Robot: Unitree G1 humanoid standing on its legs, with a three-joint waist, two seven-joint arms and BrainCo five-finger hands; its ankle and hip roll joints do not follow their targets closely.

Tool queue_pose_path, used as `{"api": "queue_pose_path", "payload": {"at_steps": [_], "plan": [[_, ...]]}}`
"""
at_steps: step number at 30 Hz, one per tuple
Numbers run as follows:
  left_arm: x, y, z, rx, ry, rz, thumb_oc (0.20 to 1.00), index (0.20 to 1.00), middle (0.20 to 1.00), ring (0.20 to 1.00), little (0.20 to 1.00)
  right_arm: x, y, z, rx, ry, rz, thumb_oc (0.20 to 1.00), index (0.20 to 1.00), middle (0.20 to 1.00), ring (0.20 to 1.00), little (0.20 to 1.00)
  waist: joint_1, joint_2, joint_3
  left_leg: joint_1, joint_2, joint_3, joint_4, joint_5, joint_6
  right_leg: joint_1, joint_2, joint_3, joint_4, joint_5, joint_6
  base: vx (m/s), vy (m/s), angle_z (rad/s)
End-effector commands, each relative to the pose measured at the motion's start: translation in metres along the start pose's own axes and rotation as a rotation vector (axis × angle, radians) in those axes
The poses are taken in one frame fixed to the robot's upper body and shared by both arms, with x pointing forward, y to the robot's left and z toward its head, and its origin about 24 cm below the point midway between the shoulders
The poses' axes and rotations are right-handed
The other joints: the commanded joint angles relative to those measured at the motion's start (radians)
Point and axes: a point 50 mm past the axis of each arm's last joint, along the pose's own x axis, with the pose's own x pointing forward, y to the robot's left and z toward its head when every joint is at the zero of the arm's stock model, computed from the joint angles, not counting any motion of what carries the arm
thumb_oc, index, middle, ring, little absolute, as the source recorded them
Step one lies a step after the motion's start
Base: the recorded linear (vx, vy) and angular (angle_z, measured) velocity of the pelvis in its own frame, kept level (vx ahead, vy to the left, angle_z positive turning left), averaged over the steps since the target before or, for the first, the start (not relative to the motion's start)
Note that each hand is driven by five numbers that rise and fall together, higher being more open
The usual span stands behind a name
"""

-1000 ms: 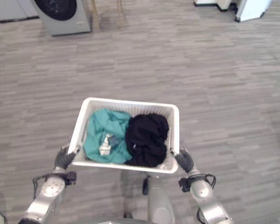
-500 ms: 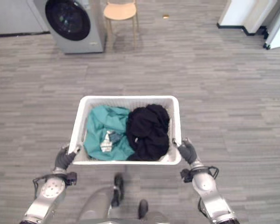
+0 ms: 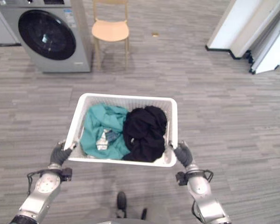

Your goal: Grab the laundry basket,head to the washer,open it,put in the laundry and shut it.

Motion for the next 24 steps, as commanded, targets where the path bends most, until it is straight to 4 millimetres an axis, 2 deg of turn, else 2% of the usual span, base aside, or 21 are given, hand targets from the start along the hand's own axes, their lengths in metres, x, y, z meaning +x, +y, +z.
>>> {"api": "queue_pose_path", "payload": {"at_steps": [1, 3, 4, 7, 10, 11, 12, 13, 14, 16, 17, 18, 19, 21, 23, 24], "plan": [[-0.013, -0.015, 0.021, -0.145, -0.151, -0.075, 0.200, 0.200, 0.200, 0.200, 0.200, 0.011, -0.007, 0.036, 0.176, -0.201, -0.041, 0.200, 0.200, 0.200, 0.200, 0.200, -0.022, 0.012, -0.030, 0.005, 0.099, 0.054, 0.033, -0.052, -0.095, 0.088, 0.030, -0.029, -0.372, 0.302, 0.034, 0.33, -0.036, 0.31], [-0.013, -0.014, 0.019, -0.145, -0.145, -0.064, 0.200, 0.200, 0.200, 0.200, 0.200, 0.009, -0.007, 0.035, 0.190, -0.197, -0.044, 0.200, 0.200, 0.200, 0.200, 0.200, -0.041, 0.013, -0.008, 0.062, 0.099, 0.041, 0.035, -0.091, -0.108, 0.008, 0.001, -0.068, -0.472, 0.349, 0.055, 0.42, -0.071, 0.57], [-0.013, -0.014, 0.019, -0.146, -0.145, -0.064, 0.200, 0.200, 0.200, 0.200, 0.200, 0.009, -0.007, 0.035, 0.189, -0.197, -0.044, 0.200, 0.200, 0.200, 0.200, 0.200, -0.042, 0.015, -0.007, 0.065, 0.102, 0.040, 0.035, -0.094, -0.108, 0.012, 0.003, -0.070, -0.474, 0.349, 0.055, 0.36, -0.058, 0.46], [-0.013, -0.015, 0.019, -0.144, -0.154, -0.065, 0.200, 0.200, 0.200, 0.200, 0.200, 0.007, -0.009, 0.033, 0.180, -0.189, -0.046, 0.200, 0.200, 0.200, 0.200, 0.200, -0.061, 0.015, -0.001, 0.123, 0.095, 0.010, 0.046, -0.147, -0.112, -0.022, -0.009, -0.041, -0.510, 0.388, 0.071, 0.36, -0.072, 0.34], [-0.011, -0.021, 0.020, -0.146, -0.158, -0.081, 0.200, 0.200, 0.200, 0.200, 0.200, 0.003, -0.010, 0.028, 0.188, -0.175, -0.049, 0.200, 0.200, 0.200, 0.200, 0.200, -0.081, 0.005, -0.020, 0.181, 0.088, -0.032, 0.081, -0.216, -0.120, -0.006, -0.013, 0.026, -0.473, 0.422, 0.067, 0.54, -0.168, 0.54], [-0.007, -0.029, 0.022, -0.157, -0.163, -0.102, 0.200, 0.200, 0.200, 0.200, 0.200, 0.004, -0.012, 0.027, 0.187, -0.172, -0.060, 0.200, 0.200, 0.200, 0.200, 0.200, -0.096, 0.018, -0.036, 0.197, 0.126, -0.045, 0.136, -0.216, -0.148, 0.013, 0.001, 0.035, -0.438, 0.419, 0.045, 0.47, -0.201, 0.83], [-0.007, -0.029, 0.023, -0.156, -0.163, -0.102, 0.200, 0.200, 0.200, 0.200, 0.200, 0.004, -0.011, 0.027, 0.187, -0.172, -0.060, 0.200, 0.200, 0.200, 0.200, 0.200, -0.098, 0.015, -0.037, 0.193, 0.123, -0.047, 0.137, -0.213, -0.148, 0.011, -0.002, 0.035, -0.439, 0.422, 0.044, 0.53, -0.299, 0.92], [-0.006, -0.032, 0.024, -0.177, -0.165, -0.108, 0.200, 0.200, 0.200, 0.200, 0.200, 0.005, -0.017, 0.028, 0.183, -0.182, -0.076, 0.200, 0.200, 0.200, 0.200, 0.200, -0.102, 0.029, -0.044, 0.144, 0.175, -0.046, 0.309, -0.135, -0.185, 0.053, 0.012, 0.020, -0.433, 0.410, 0.017, 0.23, -0.167, 0.71], [-0.005, -0.032, 0.024, -0.176, -0.165, -0.108, 0.200, 0.200, 0.200, 0.200, 0.200, 0.005, -0.017, 0.029, 0.184, -0.182, -0.076, 0.200, 0.200, 0.200, 0.200, 0.200, -0.104, 0.027, -0.047, 0.138, 0.172, -0.048, 0.310, -0.132, -0.185, 0.050, 0.009, 0.019, -0.435, 0.413, 0.016, 0.31, -0.226, 0.62], [-0.007, -0.033, 0.023, -0.190, -0.159, -0.112, 0.200, 0.200, 0.200, 0.200, 0.200, 0.005, -0.021, 0.029, 0.185, -0.184, -0.087, 0.200, 0.200, 0.200, 0.200, 0.200, -0.092, 0.018, -0.039, 0.054, 0.186, -0.061, 0.481, -0.065, -0.183, 0.104, 0.024, 0.018, -0.452, 0.385, -0.017, 0.24, -0.178, 0.12], [-0.007, -0.033, 0.023, -0.200, -0.158, -0.110, 0.200, 0.200, 0.200, 0.200, 0.200, 0.005, -0.023, 0.028, 0.174, -0.176, -0.092, 0.200, 0.200, 0.200, 0.200, 0.200, -0.079, 0.004, -0.033, 0.006, 0.168, -0.061, 0.506, -0.063, -0.170, 0.131, 0.022, 0.023, -0.463, 0.370, -0.027, 0.39, -0.213, -0.34], [-0.007, -0.034, 0.022, -0.212, -0.150, -0.110, 0.200, 0.200, 0.200, 0.200, 0.200, 0.006, -0.026, 0.028, 0.161, -0.173, -0.097, 0.200, 0.200, 0.200, 0.200, 0.200, -0.058, -0.009, -0.023, -0.076, 0.158, -0.040, 0.482, -0.099, -0.151, 0.171, 0.018, 0.023, -0.482, 0.343, -0.028, 0.28, -0.127, -0.50], [-0.007, -0.034, 0.022, -0.212, -0.150, -0.110, 0.200, 0.200, 0.200, 0.200, 0.200, 0.006, -0.026, 0.028, 0.161, -0.173, -0.098, 0.200, 0.200, 0.200, 0.200, 0.200, -0.058, -0.008, -0.023, -0.074, 0.159, -0.040, 0.484, -0.102, -0.150, 0.173, 0.019, 0.023, -0.483, 0.342, -0.027, 0.27, -0.083, -0.47], [-0.009, -0.034, 0.018, -0.209, -0.133, -0.110, 0.200, 0.200, 0.200, 0.200, 0.200, 0.005, -0.029, 0.027, 0.159, -0.172, -0.106, 0.200, 0.200, 0.200, 0.200, 0.200, -0.042, -0.015, -0.020, -0.117, 0.144, -0.027, 0.398, -0.133, -0.133, 0.201, 0.019, 0.024, -0.487, 0.314, -0.024, 0.27, -0.027, -0.29], [-0.010, -0.032, 0.016, -0.204, -0.123, -0.107, 0.200, 0.200, 0.200, 0.200, 0.200, 0.004, -0.029, 0.025, 0.168, -0.164, -0.110, 0.200, 0.200, 0.200, 0.200, 0.200, -0.027, -0.004, -0.017, -0.171, 0.146, -0.021, 0.282, -0.059, -0.143, 0.236, 0.038, 0.025, -0.487, 0.291, -0.025, 0.33, 0.003, -0.14], [-0.011, -0.031, 0.016, -0.199, -0.120, -0.107, 0.200, 0.200, 0.200, 0.200, 0.200, 0.003, -0.029, 0.023, 0.168, -0.156, -0.115, 0.200, 0.200, 0.200, 0.200, 0.200, -0.019, 0.008, -0.015, -0.189, 0.149, -0.017, 0.202, 0.002, -0.155, 0.260, 0.056, 0.028, -0.489, 0.274, -0.027, 0.24, 0.013, -0.14]]}}
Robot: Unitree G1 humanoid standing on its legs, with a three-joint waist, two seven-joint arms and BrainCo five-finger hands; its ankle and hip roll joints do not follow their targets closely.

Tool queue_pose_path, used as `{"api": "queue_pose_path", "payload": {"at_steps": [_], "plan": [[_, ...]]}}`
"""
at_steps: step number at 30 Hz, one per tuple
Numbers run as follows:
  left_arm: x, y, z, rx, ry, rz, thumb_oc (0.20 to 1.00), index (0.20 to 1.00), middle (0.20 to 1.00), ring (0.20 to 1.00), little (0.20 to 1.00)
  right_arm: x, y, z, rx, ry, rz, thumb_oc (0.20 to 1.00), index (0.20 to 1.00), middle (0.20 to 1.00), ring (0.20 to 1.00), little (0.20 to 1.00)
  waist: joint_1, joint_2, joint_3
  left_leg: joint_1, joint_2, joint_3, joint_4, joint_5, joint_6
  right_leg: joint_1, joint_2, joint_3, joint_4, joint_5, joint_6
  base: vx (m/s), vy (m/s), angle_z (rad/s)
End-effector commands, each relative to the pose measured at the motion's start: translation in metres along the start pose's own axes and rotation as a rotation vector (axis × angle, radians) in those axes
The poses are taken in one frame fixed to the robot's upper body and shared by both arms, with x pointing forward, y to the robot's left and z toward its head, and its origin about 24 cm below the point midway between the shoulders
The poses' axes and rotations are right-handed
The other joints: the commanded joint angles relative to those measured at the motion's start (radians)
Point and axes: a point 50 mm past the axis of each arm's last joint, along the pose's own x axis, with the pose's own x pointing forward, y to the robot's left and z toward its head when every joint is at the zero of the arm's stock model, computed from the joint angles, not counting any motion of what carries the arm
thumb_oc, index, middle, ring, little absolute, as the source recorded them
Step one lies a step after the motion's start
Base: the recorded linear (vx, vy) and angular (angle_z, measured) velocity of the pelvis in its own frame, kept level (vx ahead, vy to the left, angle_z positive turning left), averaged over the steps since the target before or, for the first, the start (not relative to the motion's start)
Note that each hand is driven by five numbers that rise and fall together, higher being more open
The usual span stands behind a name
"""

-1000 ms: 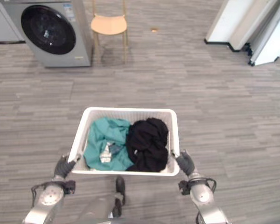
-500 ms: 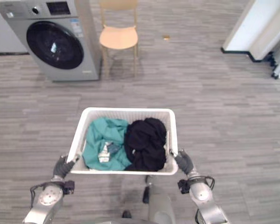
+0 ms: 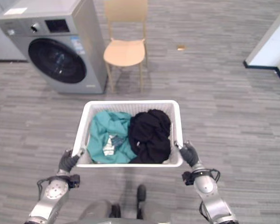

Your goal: Grab the laundry basket,head to the washer,open it,put in the laundry and shut it.

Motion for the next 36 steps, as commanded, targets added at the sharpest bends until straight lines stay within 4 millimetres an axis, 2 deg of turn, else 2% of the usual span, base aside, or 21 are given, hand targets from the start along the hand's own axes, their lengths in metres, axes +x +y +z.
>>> {"api": "queue_pose_path", "payload": {"at_steps": [1, 2, 5, 8, 10, 11, 12, 13, 14, 15, 17, 22, 24, 25, 26, 27, 28, 29, 31, 32, 36], "plan": [[-0.003, -0.011, 0.034, -0.120, -0.198, -0.095, 0.200, 0.200, 0.200, 0.200, 0.200, 0.007, -0.017, 0.039, 0.208, -0.204, -0.104, 0.200, 0.200, 0.200, 0.200, 0.200, 0.006, 0.027, -0.041, 0.028, 0.034, 0.012, -0.156, 0.197, -0.025, -0.003, -0.058, -0.047, 0.070, -0.102, 0.155, 0.52, 0.073, -0.16], [-0.007, -0.008, 0.033, -0.130, -0.195, -0.084, 0.200, 0.200, 0.200, 0.200, 0.200, 0.006, -0.013, 0.034, 0.212, -0.178, -0.107, 0.200, 0.200, 0.200, 0.200, 0.200, 0.032, 0.038, -0.034, -0.026, 0.032, 0.011, -0.288, 0.262, -0.038, 0.062, -0.031, -0.024, 0.073, -0.142, 0.149, 0.41, 0.063, -0.28], [-0.009, -0.009, 0.034, -0.132, -0.200, -0.086, 0.200, 0.200, 0.200, 0.200, 0.200, 0.006, -0.011, 0.033, 0.214, -0.172, -0.109, 0.200, 0.200, 0.200, 0.200, 0.200, 0.044, 0.037, -0.037, -0.043, 0.046, 0.046, -0.318, 0.294, -0.043, 0.111, -0.028, -0.003, 0.084, -0.176, 0.149, 0.49, 0.140, -0.38], [-0.009, -0.008, 0.033, -0.118, -0.200, -0.085, 0.200, 0.200, 0.200, 0.200, 0.200, 0.007, -0.006, 0.036, 0.211, -0.185, -0.088, 0.200, 0.200, 0.200, 0.200, 0.200, 0.055, 0.038, -0.064, -0.027, 0.053, 0.057, -0.297, 0.307, -0.025, 0.156, -0.031, 0.021, 0.114, -0.222, 0.159, 0.49, 0.215, -0.28], [-0.007, -0.008, 0.036, -0.118, -0.208, -0.088, 0.200, 0.200, 0.200, 0.200, 0.200, 0.009, -0.003, 0.040, 0.218, -0.199, -0.080, 0.200, 0.200, 0.200, 0.200, 0.200, 0.066, 0.023, -0.081, -0.038, 0.043, 0.050, -0.244, 0.282, -0.008, 0.159, -0.052, 0.038, 0.156, -0.229, 0.173, 0.45, 0.236, -0.44], [-0.005, -0.008, 0.038, -0.094, -0.214, -0.097, 0.200, 0.200, 0.200, 0.200, 0.200, 0.010, 0.002, 0.043, 0.221, -0.213, -0.063, 0.200, 0.200, 0.200, 0.200, 0.200, 0.068, 0.000, -0.085, -0.022, 0.024, 0.054, -0.208, 0.243, 0.017, 0.125, -0.073, 0.048, 0.287, -0.186, 0.198, 0.35, 0.194, -0.41], [-0.005, -0.008, 0.039, -0.094, -0.214, -0.096, 0.200, 0.200, 0.200, 0.200, 0.200, 0.011, 0.002, 0.044, 0.221, -0.214, -0.063, 0.200, 0.200, 0.200, 0.200, 0.200, 0.070, 0.003, -0.087, -0.026, 0.027, 0.055, -0.208, 0.245, 0.017, 0.120, -0.070, 0.051, 0.287, -0.183, 0.197, 0.47, 0.283, -0.24], [-0.003, -0.001, 0.040, -0.071, -0.221, -0.073, 0.200, 0.200, 0.200, 0.200, 0.200, 0.012, 0.006, 0.050, 0.210, -0.242, -0.042, 0.200, 0.200, 0.200, 0.200, 0.200, 0.058, -0.004, -0.081, 0.036, -0.001, 0.047, -0.215, 0.193, 0.051, 0.004, -0.086, 0.054, 0.434, -0.082, 0.233, 0.34, 0.204, -0.21], [-0.003, -0.001, 0.041, -0.069, -0.224, -0.070, 0.200, 0.200, 0.200, 0.200, 0.200, 0.012, 0.007, 0.051, 0.206, -0.246, -0.035, 0.200, 0.200, 0.200, 0.200, 0.200, 0.053, 0.001, -0.078, 0.065, -0.006, 0.046, -0.228, 0.182, 0.057, -0.032, -0.085, 0.046, 0.439, -0.073, 0.230, 0.55, 0.288, -0.30], [-0.003, 0.000, 0.040, -0.071, -0.223, -0.068, 0.200, 0.200, 0.200, 0.200, 0.200, 0.013, 0.008, 0.050, 0.206, -0.238, -0.031, 0.200, 0.200, 0.200, 0.200, 0.200, 0.037, 0.022, -0.075, 0.122, -0.008, 0.045, -0.260, 0.160, 0.059, -0.107, -0.071, 0.011, 0.395, -0.088, 0.217, 0.41, 0.163, -0.32], [-0.004, 0.000, 0.038, -0.081, -0.213, -0.070, 0.200, 0.200, 0.200, 0.200, 0.200, 0.013, 0.008, 0.048, 0.216, -0.227, -0.027, 0.200, 0.200, 0.200, 0.200, 0.200, 0.017, 0.032, -0.060, 0.170, -0.013, 0.038, -0.275, 0.140, 0.058, -0.164, -0.064, -0.018, 0.332, -0.101, 0.207, 0.39, 0.086, -0.09], [-0.005, 0.004, 0.032, -0.088, -0.194, -0.048, 0.200, 0.200, 0.200, 0.200, 0.200, 0.012, 0.008, 0.043, 0.240, -0.203, -0.025, 0.200, 0.200, 0.200, 0.200, 0.200, -0.019, 0.034, -0.022, 0.280, -0.031, 0.003, -0.275, 0.062, 0.038, -0.273, -0.099, -0.089, 0.101, -0.027, 0.231, 0.41, -0.026, 0.46], [-0.005, 0.002, 0.031, -0.084, -0.195, -0.050, 0.200, 0.200, 0.200, 0.200, 0.200, 0.009, 0.008, 0.040, 0.239, -0.194, -0.022, 0.200, 0.200, 0.200, 0.200, 0.200, -0.037, 0.035, -0.014, 0.337, -0.034, -0.031, -0.257, 0.002, 0.030, -0.299, -0.109, -0.071, 0.062, 0.010, 0.246, 0.68, -0.123, 0.85], [-0.004, -0.002, 0.032, -0.081, -0.200, -0.068, 0.200, 0.200, 0.200, 0.200, 0.200, 0.005, 0.007, 0.037, 0.246, -0.186, -0.024, 0.200, 0.200, 0.200, 0.200, 0.200, -0.051, 0.027, -0.025, 0.377, -0.045, -0.069, -0.232, -0.050, 0.029, -0.291, -0.116, -0.023, 0.080, 0.038, 0.243, 0.67, -0.176, 0.79], [-0.005, -0.003, 0.031, -0.080, -0.198, -0.076, 0.200, 0.200, 0.200, 0.200, 0.200, 0.004, 0.006, 0.036, 0.249, -0.180, -0.027, 0.200, 0.200, 0.200, 0.200, 0.200, -0.056, 0.029, -0.035, 0.392, -0.038, -0.080, -0.218, -0.069, 0.019, -0.278, -0.117, -0.016, 0.091, 0.047, 0.241, 0.78, -0.287, 0.96], [-0.001, -0.009, 0.035, -0.080, -0.207, -0.098, 0.200, 0.200, 0.200, 0.200, 0.200, 0.004, 0.002, 0.032, 0.230, -0.167, -0.044, 0.200, 0.200, 0.200, 0.200, 0.200, -0.067, 0.037, -0.054, 0.392, 0.001, -0.073, -0.153, -0.041, -0.022, -0.254, -0.113, -0.014, 0.120, 0.048, 0.218, 0.52, -0.261, 1.04], [0.000, -0.012, 0.036, -0.088, -0.209, -0.103, 0.200, 0.200, 0.200, 0.200, 0.200, 0.004, -0.002, 0.032, 0.219, -0.167, -0.056, 0.200, 0.200, 0.200, 0.200, 0.200, -0.071, 0.041, -0.056, 0.365, 0.021, -0.069, -0.082, -0.012, -0.036, -0.241, -0.113, -0.026, 0.125, 0.045, 0.209, 0.37, -0.212, 1.16], [0.000, -0.012, 0.036, -0.088, -0.210, -0.104, 0.200, 0.200, 0.200, 0.200, 0.200, 0.005, -0.002, 0.032, 0.219, -0.168, -0.057, 0.200, 0.200, 0.200, 0.200, 0.200, -0.072, 0.043, -0.056, 0.359, 0.022, -0.071, -0.075, -0.016, -0.037, -0.243, -0.112, -0.028, 0.125, 0.045, 0.208, 0.18, -0.126, 0.93], [0.001, -0.012, 0.039, -0.091, -0.220, -0.102, 0.200, 0.200, 0.200, 0.200, 0.200, 0.007, -0.008, 0.035, 0.216, -0.186, -0.080, 0.200, 0.200, 0.200, 0.200, 0.200, -0.071, 0.043, -0.053, 0.287, 0.062, -0.060, 0.079, 0.080, -0.058, -0.202, -0.101, -0.050, 0.123, 0.021, 0.177, 0.23, -0.157, 0.55], [0.001, -0.012, 0.041, -0.091, -0.226, -0.108, 0.200, 0.200, 0.200, 0.200, 0.200, 0.007, -0.011, 0.034, 0.208, -0.181, -0.086, 0.200, 0.200, 0.200, 0.200, 0.200, -0.067, 0.036, -0.052, 0.259, 0.071, -0.048, 0.113, 0.095, -0.050, -0.180, -0.101, -0.054, 0.117, 0.007, 0.169, 0.24, -0.154, -0.01], [0.003, -0.013, 0.040, -0.093, -0.214, -0.112, 0.200, 0.200, 0.200, 0.200, 0.200, 0.008, -0.017, 0.032, 0.187, -0.170, -0.102, 0.200, 0.200, 0.200, 0.200, 0.200, -0.039, 0.009, -0.045, 0.154, 0.060, -0.022, 0.040, 0.040, -0.020, -0.118, -0.101, -0.054, 0.087, -0.037, 0.162, 0.22, -0.065, -0.03]]}}
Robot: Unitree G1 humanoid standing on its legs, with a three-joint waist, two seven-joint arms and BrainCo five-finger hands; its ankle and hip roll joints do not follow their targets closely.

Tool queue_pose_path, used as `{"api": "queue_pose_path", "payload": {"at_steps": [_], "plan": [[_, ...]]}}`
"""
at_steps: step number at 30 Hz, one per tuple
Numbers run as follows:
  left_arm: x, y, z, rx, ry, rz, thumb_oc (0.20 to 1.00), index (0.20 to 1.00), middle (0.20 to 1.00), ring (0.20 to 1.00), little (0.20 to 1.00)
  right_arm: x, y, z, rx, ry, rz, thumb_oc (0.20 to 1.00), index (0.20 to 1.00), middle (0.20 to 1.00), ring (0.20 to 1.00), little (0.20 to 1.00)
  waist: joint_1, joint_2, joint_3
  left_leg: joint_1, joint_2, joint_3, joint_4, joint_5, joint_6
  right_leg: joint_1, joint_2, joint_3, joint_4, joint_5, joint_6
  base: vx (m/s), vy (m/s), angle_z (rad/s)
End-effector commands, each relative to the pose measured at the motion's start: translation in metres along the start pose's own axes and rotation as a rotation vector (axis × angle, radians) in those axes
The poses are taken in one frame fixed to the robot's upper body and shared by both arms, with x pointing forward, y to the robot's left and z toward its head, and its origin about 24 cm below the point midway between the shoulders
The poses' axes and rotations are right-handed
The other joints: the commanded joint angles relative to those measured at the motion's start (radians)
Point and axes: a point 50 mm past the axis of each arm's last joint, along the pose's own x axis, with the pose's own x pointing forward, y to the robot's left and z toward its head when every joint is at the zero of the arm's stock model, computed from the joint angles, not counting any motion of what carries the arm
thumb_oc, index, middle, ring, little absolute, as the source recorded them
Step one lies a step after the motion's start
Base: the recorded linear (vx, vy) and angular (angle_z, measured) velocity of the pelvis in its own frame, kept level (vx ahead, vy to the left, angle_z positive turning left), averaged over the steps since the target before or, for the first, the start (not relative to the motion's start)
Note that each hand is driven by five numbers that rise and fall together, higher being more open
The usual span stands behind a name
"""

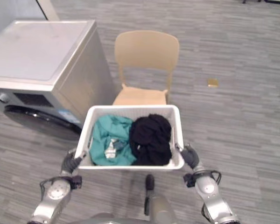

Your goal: Grab the laundry basket,head to the washer,open it,put in the laundry and shut it.

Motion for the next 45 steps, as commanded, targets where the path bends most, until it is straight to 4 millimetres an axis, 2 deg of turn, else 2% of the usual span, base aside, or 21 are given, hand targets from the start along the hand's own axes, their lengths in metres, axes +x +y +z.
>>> {"api": "queue_pose_path", "payload": {"at_steps": [1, 2, 6, 9, 11, 14, 17, 23, 24, 25, 27, 28, 29, 32, 34, 35, 36, 37, 42, 43, 45], "plan": [[-0.006, -0.013, 0.027, -0.103, -0.173, -0.099, 0.200, 0.200, 0.200, 0.200, 0.200, 0.001, -0.016, 0.031, 0.192, -0.173, -0.109, 0.200, 0.200, 0.200, 0.200, 0.200, -0.017, -0.020, -0.057, -0.118, 0.063, -0.003, -0.265, 0.114, -0.018, 0.051, -0.061, -0.051, 0.016, -0.097, 0.205, 0.23, 0.047, -0.14], [-0.005, -0.013, 0.027, -0.108, -0.170, -0.091, 0.200, 0.200, 0.200, 0.200, 0.200, 0.001, -0.016, 0.029, 0.193, -0.165, -0.118, 0.200, 0.200, 0.200, 0.200, 0.200, -0.006, -0.010, -0.042, -0.133, 0.064, -0.018, -0.338, 0.163, -0.031, 0.068, -0.052, -0.045, 0.014, -0.107, 0.206, 0.17, 0.057, -0.21], [-0.008, -0.016, 0.018, -0.099, -0.136, -0.099, 0.200, 0.200, 0.200, 0.200, 0.200, 0.000, -0.014, 0.023, 0.183, -0.136, -0.120, 0.200, 0.200, 0.200, 0.200, 0.200, -0.007, 0.009, -0.054, -0.094, 0.063, -0.016, -0.413, 0.167, -0.029, 0.098, -0.044, -0.030, 0.013, -0.126, 0.213, 0.13, 0.123, -0.50], [-0.007, -0.014, 0.018, -0.080, -0.137, -0.099, 0.200, 0.200, 0.200, 0.200, 0.200, 0.001, -0.010, 0.020, 0.179, -0.122, -0.114, 0.200, 0.200, 0.200, 0.200, 0.200, -0.007, 0.009, -0.059, -0.077, 0.055, -0.009, -0.429, 0.163, -0.023, 0.100, -0.050, -0.012, 0.011, -0.121, 0.220, 0.10, 0.147, -0.38], [-0.003, -0.012, 0.025, -0.050, -0.167, -0.097, 0.200, 0.200, 0.200, 0.200, 0.200, 0.004, -0.005, 0.019, 0.183, -0.118, -0.103, 0.200, 0.200, 0.200, 0.200, 0.200, -0.007, 0.006, -0.062, -0.063, 0.048, 0.007, -0.442, 0.155, -0.015, 0.095, -0.057, 0.006, 0.008, -0.115, 0.227, 0.05, 0.125, 0.00], [0.008, -0.010, 0.046, -0.006, -0.259, -0.067, 0.200, 0.200, 0.200, 0.200, 0.200, 0.014, 0.005, 0.026, 0.221, -0.139, -0.091, 0.200, 0.200, 0.200, 0.200, 0.200, -0.011, -0.002, -0.051, -0.074, 0.039, 0.027, -0.434, 0.141, -0.001, 0.065, -0.070, 0.032, 0.018, -0.103, 0.238, -0.07, 0.094, -0.16], [0.037, -0.024, 0.074, 0.048, -0.339, -0.040, 0.200, 0.200, 0.200, 0.200, 0.200, 0.040, 0.021, 0.044, 0.178, -0.180, -0.078, 0.200, 0.200, 0.200, 0.200, 0.200, -0.028, -0.004, -0.001, -0.197, 0.022, 0.063, -0.395, 0.131, 0.014, -0.092, -0.096, 0.076, 0.058, -0.065, 0.257, -0.25, 0.134, -0.51], [0.061, -0.041, 0.087, 0.085, -0.343, -0.013, 0.200, 0.200, 0.200, 0.200, 0.200, 0.062, 0.033, 0.063, 0.135, -0.213, -0.094, 0.200, 0.200, 0.200, 0.200, 0.200, -0.034, 0.008, 0.023, -0.347, 0.004, 0.063, -0.357, 0.143, 0.021, -0.238, -0.119, 0.073, 0.088, -0.040, 0.256, -0.14, 0.040, -0.06], [0.085, -0.053, 0.115, 0.141, -0.373, 0.021, 0.200, 0.200, 0.200, 0.200, 0.200, 0.088, 0.042, 0.091, 0.112, -0.257, -0.101, 0.200, 0.200, 0.200, 0.200, 0.200, -0.026, 0.014, 0.058, -0.433, -0.002, 0.052, -0.340, 0.166, 0.020, -0.318, -0.129, 0.063, 0.105, -0.027, 0.254, -0.14, -0.006, 0.01], [0.085, -0.053, 0.115, 0.141, -0.374, 0.021, 0.200, 0.200, 0.200, 0.200, 0.200, 0.088, 0.042, 0.091, 0.112, -0.257, -0.101, 0.200, 0.200, 0.200, 0.200, 0.200, -0.026, 0.014, 0.059, -0.434, -0.002, 0.052, -0.339, 0.166, 0.020, -0.318, -0.129, 0.062, 0.105, -0.027, 0.254, -0.15, -0.022, 0.03], [0.102, -0.052, 0.141, 0.174, -0.393, 0.059, 0.200, 0.200, 0.200, 0.200, 0.200, 0.108, 0.038, 0.111, 0.085, -0.275, -0.122, 0.200, 0.200, 0.200, 0.200, 0.200, -0.018, 0.019, 0.100, -0.488, 0.000, 0.038, -0.316, 0.181, 0.014, -0.362, -0.131, 0.051, 0.120, -0.023, 0.249, -0.09, -0.041, 0.09], [0.102, -0.052, 0.141, 0.173, -0.394, 0.059, 0.200, 0.200, 0.200, 0.200, 0.200, 0.108, 0.037, 0.112, 0.085, -0.275, -0.122, 0.200, 0.200, 0.200, 0.200, 0.200, -0.018, 0.019, 0.100, -0.488, 0.000, 0.038, -0.316, 0.180, 0.014, -0.362, -0.131, 0.051, 0.121, -0.023, 0.249, -0.09, -0.072, 0.15], [0.109, -0.049, 0.152, 0.211, -0.400, 0.081, 0.200, 0.200, 0.200, 0.200, 0.200, 0.118, 0.037, 0.122, 0.070, -0.277, -0.124, 0.200, 0.200, 0.200, 0.200, 0.200, -0.011, 0.021, 0.124, -0.512, 0.005, 0.028, -0.311, 0.192, 0.007, -0.385, -0.131, 0.041, 0.127, -0.022, 0.247, -0.04, -0.043, 0.12], [0.110, -0.047, 0.153, 0.216, -0.396, 0.088, 0.200, 0.200, 0.200, 0.200, 0.200, 0.122, 0.036, 0.127, 0.081, -0.273, -0.128, 0.200, 0.200, 0.200, 0.200, 0.200, -0.006, 0.020, 0.135, -0.524, 0.008, 0.025, -0.314, 0.200, 0.003, -0.395, -0.131, 0.038, 0.129, -0.019, 0.247, -0.03, -0.042, 0.06], [0.110, -0.047, 0.152, 0.194, -0.389, 0.098, 0.598, 0.598, 0.598, 0.598, 0.598, 0.124, 0.035, 0.126, 0.080, -0.261, -0.131, 0.200, 0.200, 0.200, 0.200, 0.200, -0.001, 0.019, 0.138, -0.525, 0.007, 0.019, -0.322, 0.208, 0.000, -0.399, -0.130, 0.032, 0.126, -0.017, 0.247, 0.00, -0.040, 0.07], [0.110, -0.048, 0.152, 0.181, -0.392, 0.099, 1.000, 1.000, 1.000, 1.000, 1.000, 0.126, 0.034, 0.126, 0.078, -0.255, -0.135, 0.388, 0.388, 0.388, 0.388, 0.388, 0.002, 0.018, 0.139, -0.525, 0.006, 0.014, -0.327, 0.211, -0.001, -0.398, -0.130, 0.028, 0.123, -0.016, 0.246, 0.01, -0.032, 0.09], [0.109, -0.048, 0.152, 0.172, -0.397, 0.100, 1.000, 1.000, 1.000, 1.000, 1.000, 0.126, 0.033, 0.125, 0.075, -0.253, -0.138, 0.661, 0.661, 0.661, 0.661, 0.661, 0.004, 0.017, 0.139, -0.523, 0.006, 0.011, -0.332, 0.213, -0.002, -0.397, -0.129, 0.026, 0.121, -0.014, 0.246, 0.01, -0.046, 0.09], [0.107, -0.048, 0.151, 0.161, -0.399, 0.099, 1.000, 1.000, 1.000, 1.000, 1.000, 0.125, 0.033, 0.122, 0.077, -0.243, -0.135, 1.000, 1.000, 1.000, 1.000, 1.000, 0.007, 0.016, 0.140, -0.521, 0.005, 0.010, -0.335, 0.215, -0.003, -0.394, -0.129, 0.023, 0.118, -0.013, 0.246, 0.01, -0.039, 0.06], [0.094, -0.047, 0.132, 0.067, -0.391, 0.080, 1.000, 1.000, 1.000, 1.000, 1.000, 0.117, 0.028, 0.102, 0.103, -0.203, -0.145, 1.000, 1.000, 1.000, 1.000, 1.000, 0.018, 0.013, 0.133, -0.494, 0.007, 0.003, -0.344, 0.207, -0.003, -0.364, -0.129, 0.015, 0.106, -0.014, 0.243, 0.04, -0.031, 0.08], [0.086, -0.043, 0.124, 0.020, -0.397, 0.070, 1.000, 1.000, 1.000, 1.000, 1.000, 0.108, 0.025, 0.088, 0.128, -0.182, -0.145, 1.000, 1.000, 1.000, 1.000, 1.000, 0.020, 0.010, 0.123, -0.476, 0.008, 0.003, -0.349, 0.203, -0.003, -0.343, -0.129, 0.011, 0.098, -0.014, 0.242, 0.06, -0.023, 0.04], [0.079, -0.035, 0.120, -0.031, -0.404, 0.077, 1.000, 1.000, 1.000, 1.000, 1.000, 0.100, 0.016, 0.078, 0.170, -0.175, -0.162, 1.000, 1.000, 1.000, 1.000, 1.000, 0.022, 0.005, 0.108, -0.462, 0.008, 0.004, -0.353, 0.200, -0.003, -0.325, -0.129, 0.009, 0.090, -0.014, 0.243, 0.06, -0.016, 0.07]]}}
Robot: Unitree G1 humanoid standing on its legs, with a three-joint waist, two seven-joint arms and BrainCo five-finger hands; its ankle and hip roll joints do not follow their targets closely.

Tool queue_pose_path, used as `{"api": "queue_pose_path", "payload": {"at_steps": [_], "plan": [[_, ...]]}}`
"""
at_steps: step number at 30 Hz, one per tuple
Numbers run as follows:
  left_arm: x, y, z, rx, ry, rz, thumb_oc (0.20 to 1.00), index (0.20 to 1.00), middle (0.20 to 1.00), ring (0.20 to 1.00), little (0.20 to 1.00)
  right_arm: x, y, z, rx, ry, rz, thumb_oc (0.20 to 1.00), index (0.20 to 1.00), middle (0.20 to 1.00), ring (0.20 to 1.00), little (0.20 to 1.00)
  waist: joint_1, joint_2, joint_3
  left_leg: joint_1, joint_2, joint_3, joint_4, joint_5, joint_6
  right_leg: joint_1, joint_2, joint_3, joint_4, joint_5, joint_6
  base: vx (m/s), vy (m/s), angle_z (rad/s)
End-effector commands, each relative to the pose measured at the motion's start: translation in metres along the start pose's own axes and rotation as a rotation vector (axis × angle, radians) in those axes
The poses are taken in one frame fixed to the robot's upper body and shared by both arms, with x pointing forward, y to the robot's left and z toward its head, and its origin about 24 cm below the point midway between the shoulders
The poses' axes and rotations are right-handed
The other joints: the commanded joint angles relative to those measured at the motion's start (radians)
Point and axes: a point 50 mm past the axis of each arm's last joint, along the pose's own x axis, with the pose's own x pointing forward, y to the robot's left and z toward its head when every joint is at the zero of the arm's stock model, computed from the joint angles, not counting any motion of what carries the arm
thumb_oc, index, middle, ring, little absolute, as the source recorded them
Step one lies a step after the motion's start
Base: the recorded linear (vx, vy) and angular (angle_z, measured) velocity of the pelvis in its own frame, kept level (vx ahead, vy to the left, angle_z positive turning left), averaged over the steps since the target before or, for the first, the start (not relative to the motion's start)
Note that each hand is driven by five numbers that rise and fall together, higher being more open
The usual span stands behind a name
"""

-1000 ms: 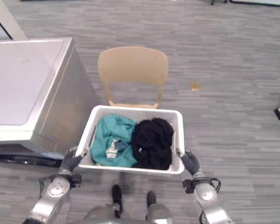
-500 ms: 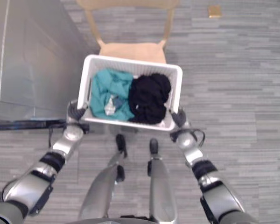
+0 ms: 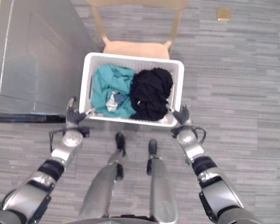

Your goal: Grab the laundry basket,head to the washer,open it,put in the laundry and shut it.

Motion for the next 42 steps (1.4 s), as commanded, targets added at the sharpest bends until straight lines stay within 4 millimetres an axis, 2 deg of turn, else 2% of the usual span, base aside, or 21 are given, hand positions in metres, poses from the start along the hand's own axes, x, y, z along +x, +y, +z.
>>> {"api": "queue_pose_path", "payload": {"at_steps": [1, 8, 11, 13, 16, 19, 21, 22, 23, 24, 29, 35, 39, 42], "plan": [[0.002, -0.017, 0.031, -0.129, -0.146, -0.072, 1.000, 1.000, 1.000, 1.000, 1.000, -0.010, 0.017, 0.024, 0.171, -0.122, 0.076, 1.000, 1.000, 1.000, 1.000, 1.000, 0.019, -0.049, -0.083, 0.005, -0.007, -0.011, 0.123, -0.187, -0.052, 0.057, -0.079, -0.011, -0.329, 0.199, 0.103, 0.04, -0.014, 0.07], [-0.003, 0.011, 0.041, -0.172, -0.218, -0.043, 1.000, 1.000, 1.000, 1.000, 1.000, -0.016, -0.014, 0.016, 0.230, -0.137, 0.050, 1.000, 1.000, 1.000, 1.000, 1.000, 0.026, -0.063, -0.118, 0.019, -0.008, -0.022, 0.094, -0.174, -0.054, 0.081, -0.072, -0.022, -0.356, 0.201, 0.103, 0.00, -0.013, 0.02], [-0.008, 0.014, 0.037, -0.170, -0.212, -0.051, 1.000, 1.000, 1.000, 1.000, 1.000, -0.019, -0.019, 0.014, 0.230, -0.143, 0.047, 1.000, 1.000, 1.000, 1.000, 1.000, 0.029, -0.063, -0.119, 0.024, -0.006, -0.023, 0.092, -0.170, -0.055, 0.090, -0.070, -0.023, -0.359, 0.199, 0.102, 0.00, -0.009, 0.01], [-0.013, 0.018, 0.028, -0.170, -0.186, -0.054, 1.000, 1.000, 1.000, 1.000, 1.000, -0.024, -0.022, 0.009, 0.213, -0.139, 0.049, 1.000, 1.000, 1.000, 1.000, 1.000, 0.031, -0.064, -0.119, 0.030, -0.003, -0.026, 0.090, -0.167, -0.055, 0.099, -0.068, -0.026, -0.357, 0.194, 0.100, 0.00, 0.000, 0.00], [-0.027, 0.028, 0.002, -0.157, -0.096, -0.052, 1.000, 1.000, 1.000, 1.000, 1.000, -0.034, -0.028, -0.009, 0.165, -0.093, 0.055, 1.000, 1.000, 1.000, 1.000, 1.000, 0.037, -0.065, -0.124, 0.063, 0.005, -0.029, 0.076, -0.164, -0.055, 0.132, -0.064, -0.030, -0.357, 0.182, 0.098, 0.02, -0.027, 0.05], [-0.046, 0.038, -0.031, -0.122, 0.028, -0.059, 1.000, 1.000, 1.000, 1.000, 1.000, -0.050, -0.031, -0.036, 0.119, -0.003, 0.077, 1.000, 1.000, 1.000, 1.000, 1.000, 0.041, -0.069, -0.132, 0.112, 0.011, -0.034, 0.053, -0.156, -0.057, 0.178, -0.060, -0.038, -0.360, 0.171, 0.098, 0.04, -0.031, 0.08], [-0.060, 0.045, -0.054, -0.090, 0.127, -0.066, 1.000, 1.000, 1.000, 1.000, 1.000, -0.061, -0.029, -0.055, 0.094, 0.065, 0.109, 1.000, 1.000, 1.000, 1.000, 1.000, 0.043, -0.068, -0.134, 0.149, 0.018, -0.035, 0.044, -0.158, -0.059, 0.215, -0.056, -0.044, -0.358, 0.158, 0.098, 0.03, -0.023, 0.06], [-0.060, 0.045, -0.054, -0.089, 0.127, -0.066, 1.000, 1.000, 1.000, 1.000, 1.000, -0.061, -0.029, -0.054, 0.094, 0.064, 0.109, 1.000, 1.000, 1.000, 1.000, 1.000, 0.042, -0.069, -0.136, 0.147, 0.017, -0.035, 0.042, -0.155, -0.058, 0.213, -0.057, -0.044, -0.360, 0.161, 0.098, 0.03, -0.025, 0.05], [-0.082, 0.054, -0.086, -0.034, 0.271, -0.085, 1.000, 1.000, 1.000, 1.000, 1.000, -0.076, -0.024, -0.079, 0.054, 0.162, 0.174, 1.000, 1.000, 1.000, 1.000, 1.000, 0.046, -0.066, -0.137, 0.203, 0.024, -0.038, 0.031, -0.161, -0.059, 0.265, -0.047, -0.051, -0.357, 0.141, 0.097, 0.02, -0.014, 0.03], [-0.081, 0.054, -0.086, -0.034, 0.271, -0.084, 1.000, 1.000, 1.000, 1.000, 1.000, -0.076, -0.024, -0.079, 0.054, 0.161, 0.174, 1.000, 1.000, 1.000, 1.000, 1.000, 0.045, -0.066, -0.140, 0.200, 0.023, -0.038, 0.029, -0.157, -0.059, 0.263, -0.047, -0.051, -0.359, 0.144, 0.097, 0.02, -0.022, 0.04], [-0.112, 0.065, -0.134, 0.030, 0.509, -0.068, 1.000, 1.000, 1.000, 1.000, 1.000, -0.099, -0.001, -0.118, -0.016, 0.349, 0.327, 1.000, 1.000, 1.000, 1.000, 1.000, 0.059, -0.059, -0.164, 0.278, 0.034, -0.045, 0.041, -0.175, -0.062, 0.342, -0.032, -0.063, -0.345, 0.104, 0.087, 0.01, -0.032, 0.10], [-0.124, 0.062, -0.155, 0.012, 0.627, -0.018, 1.000, 1.000, 1.000, 1.000, 1.000, -0.109, 0.019, -0.126, 0.028, 0.411, 0.380, 1.000, 1.000, 1.000, 1.000, 1.000, 0.071, -0.056, -0.169, 0.286, 0.032, -0.067, 0.079, -0.188, -0.071, 0.383, -0.021, -0.062, -0.352, 0.084, 0.071, 0.02, -0.051, 0.07], [-0.116, 0.053, -0.150, 0.013, 0.600, -0.038, 1.000, 1.000, 1.000, 1.000, 1.000, -0.110, 0.028, -0.124, 0.052, 0.410, 0.390, 1.000, 1.000, 1.000, 1.000, 1.000, 0.079, -0.050, -0.161, 0.204, 0.018, -0.085, 0.151, -0.190, -0.086, 0.365, -0.035, -0.095, -0.368, 0.086, 0.060, -0.06, -0.033, 0.53], [-0.113, 0.048, -0.148, 0.016, 0.582, -0.052, 1.000, 1.000, 1.000, 1.000, 1.000, -0.110, 0.029, -0.124, 0.053, 0.409, 0.384, 1.000, 1.000, 1.000, 1.000, 1.000, 0.077, -0.046, -0.165, 0.177, 0.028, -0.082, 0.165, -0.191, -0.089, 0.359, -0.048, -0.123, -0.378, 0.087, 0.062, -0.02, 0.064, 0.81]]}}
